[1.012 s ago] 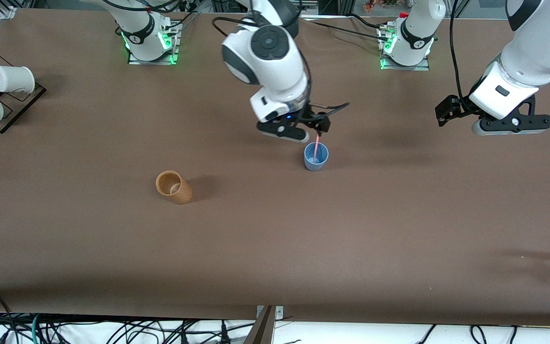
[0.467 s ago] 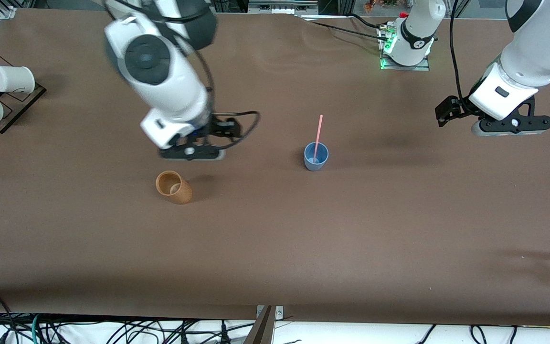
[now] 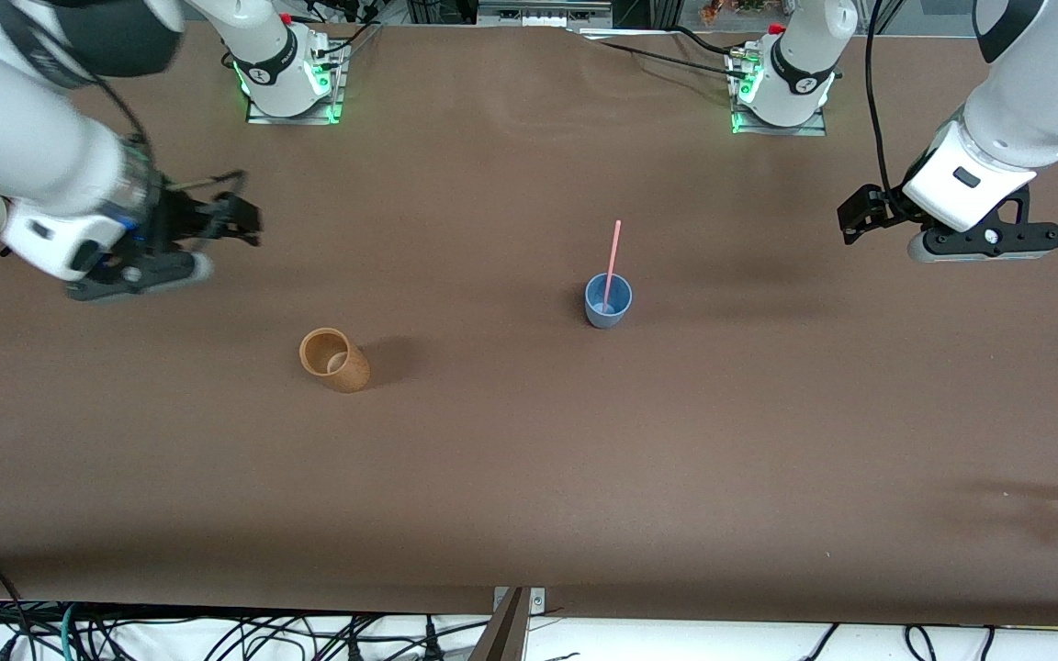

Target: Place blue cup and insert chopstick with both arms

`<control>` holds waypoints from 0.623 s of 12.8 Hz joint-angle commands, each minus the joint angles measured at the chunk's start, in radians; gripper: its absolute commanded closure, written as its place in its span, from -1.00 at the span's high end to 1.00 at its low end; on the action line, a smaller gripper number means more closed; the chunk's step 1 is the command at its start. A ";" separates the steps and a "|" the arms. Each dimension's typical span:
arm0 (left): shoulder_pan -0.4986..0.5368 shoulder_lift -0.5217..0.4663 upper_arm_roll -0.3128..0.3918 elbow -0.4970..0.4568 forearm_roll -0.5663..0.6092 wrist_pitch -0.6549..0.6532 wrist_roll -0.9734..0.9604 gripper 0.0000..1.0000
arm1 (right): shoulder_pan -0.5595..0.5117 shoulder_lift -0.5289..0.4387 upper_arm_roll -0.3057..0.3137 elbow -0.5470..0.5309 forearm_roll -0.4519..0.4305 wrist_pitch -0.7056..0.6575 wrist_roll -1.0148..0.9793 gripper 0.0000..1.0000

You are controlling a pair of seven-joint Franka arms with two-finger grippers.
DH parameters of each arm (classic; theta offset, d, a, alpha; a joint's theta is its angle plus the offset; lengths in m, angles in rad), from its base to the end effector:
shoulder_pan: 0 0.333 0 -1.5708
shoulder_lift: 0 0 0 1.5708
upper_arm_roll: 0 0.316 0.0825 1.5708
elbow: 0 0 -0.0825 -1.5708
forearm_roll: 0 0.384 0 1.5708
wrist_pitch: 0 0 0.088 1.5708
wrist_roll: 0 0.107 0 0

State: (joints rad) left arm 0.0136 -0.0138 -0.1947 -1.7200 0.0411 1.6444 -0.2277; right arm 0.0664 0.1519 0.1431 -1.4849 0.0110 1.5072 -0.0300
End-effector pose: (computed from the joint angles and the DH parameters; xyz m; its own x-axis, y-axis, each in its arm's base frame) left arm 0.5427 -0.0958 0.5677 0.9978 0.0438 -0.0507 0.0409 -0.9976 -0.0563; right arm 0.5791 0.1181 0.5733 0.9631 0.2373 -0.1266 0.2346 -0.9714 -0.0364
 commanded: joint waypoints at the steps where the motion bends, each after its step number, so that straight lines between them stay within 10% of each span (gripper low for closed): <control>1: 0.000 0.011 0.004 0.023 -0.012 -0.017 0.025 1.00 | -0.004 -0.086 -0.039 -0.092 0.003 0.031 -0.056 1.00; 8: 0.000 0.011 0.004 0.023 -0.012 -0.017 0.025 1.00 | -0.002 -0.117 -0.037 -0.123 -0.023 0.054 -0.045 1.00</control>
State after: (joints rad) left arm 0.0138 -0.0132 -0.1946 -1.7200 0.0411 1.6445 -0.2277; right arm 0.0644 0.0862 0.1024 -1.5479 0.0000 1.5406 -0.0744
